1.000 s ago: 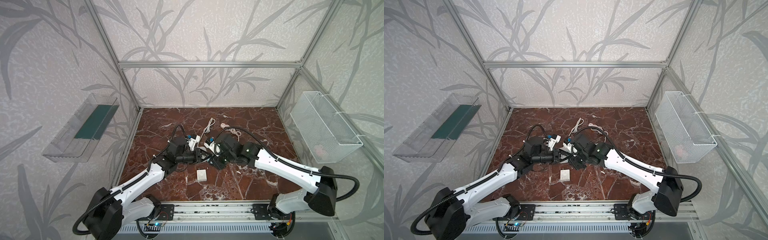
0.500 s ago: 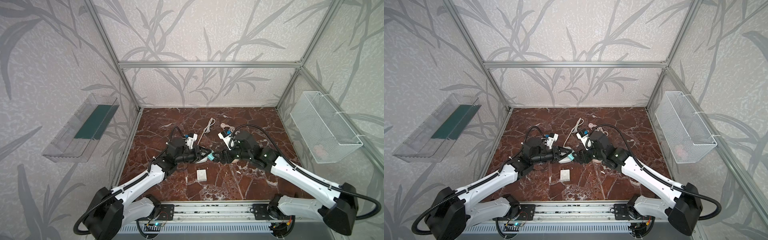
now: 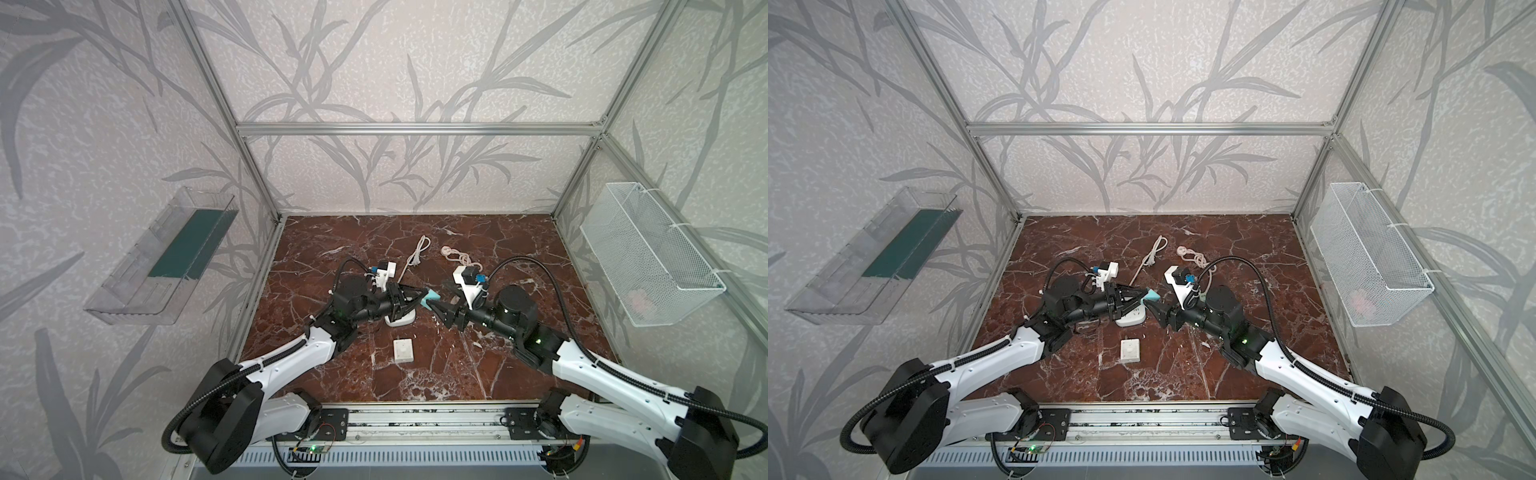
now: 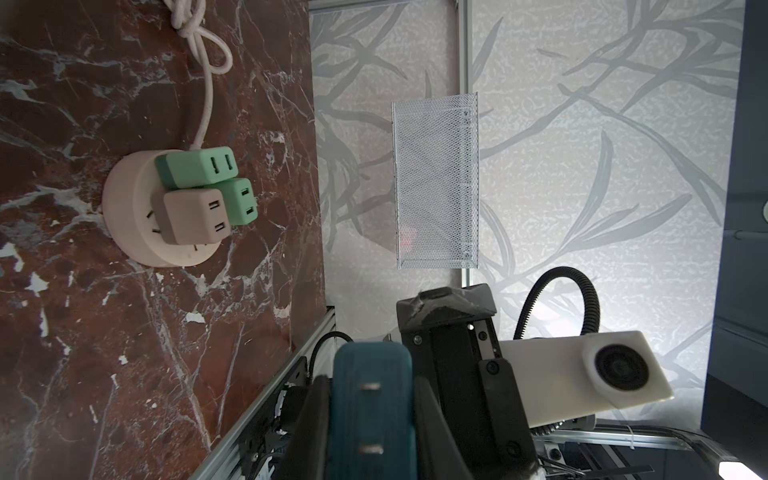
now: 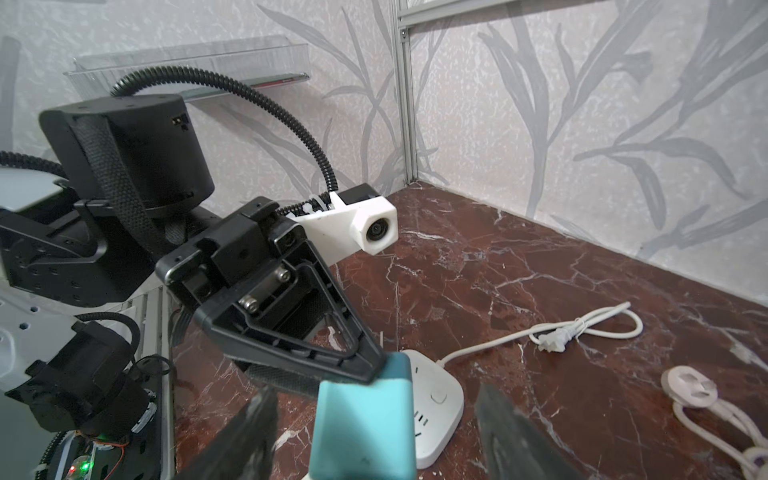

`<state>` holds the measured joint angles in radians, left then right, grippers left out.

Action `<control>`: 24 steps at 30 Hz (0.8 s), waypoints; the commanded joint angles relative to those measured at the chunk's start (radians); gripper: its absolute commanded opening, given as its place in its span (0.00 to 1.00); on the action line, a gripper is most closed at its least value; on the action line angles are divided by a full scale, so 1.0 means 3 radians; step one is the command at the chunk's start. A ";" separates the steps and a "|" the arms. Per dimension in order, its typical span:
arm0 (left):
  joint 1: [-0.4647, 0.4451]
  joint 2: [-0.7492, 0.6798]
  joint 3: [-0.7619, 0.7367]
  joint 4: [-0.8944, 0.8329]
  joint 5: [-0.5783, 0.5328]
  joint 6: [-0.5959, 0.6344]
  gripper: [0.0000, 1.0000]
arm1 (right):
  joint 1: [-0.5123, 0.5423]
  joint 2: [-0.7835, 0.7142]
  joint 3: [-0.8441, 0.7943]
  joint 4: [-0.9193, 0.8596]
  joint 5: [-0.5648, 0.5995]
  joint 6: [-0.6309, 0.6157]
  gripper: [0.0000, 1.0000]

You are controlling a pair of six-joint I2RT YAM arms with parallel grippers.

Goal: Insert the plug

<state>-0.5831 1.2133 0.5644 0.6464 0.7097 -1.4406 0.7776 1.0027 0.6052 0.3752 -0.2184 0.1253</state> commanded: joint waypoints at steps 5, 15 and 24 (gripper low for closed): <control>0.0015 -0.0101 -0.0020 0.0279 0.0123 -0.0213 0.00 | 0.0005 0.0037 0.0001 0.0251 -0.0085 -0.0125 0.68; 0.0014 -0.0123 -0.0061 0.0360 0.0098 -0.0274 0.00 | 0.0134 0.0077 0.0048 -0.0007 -0.0065 -0.0298 0.63; 0.0014 -0.0135 -0.0091 0.0504 0.0090 -0.0384 0.00 | 0.0169 0.0173 0.0109 0.0008 -0.0031 -0.0338 0.55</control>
<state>-0.5812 1.1988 0.5468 0.7231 0.7174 -1.5166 0.8185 1.0496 0.6064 0.3672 -0.2272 0.0338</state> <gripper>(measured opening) 0.201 0.556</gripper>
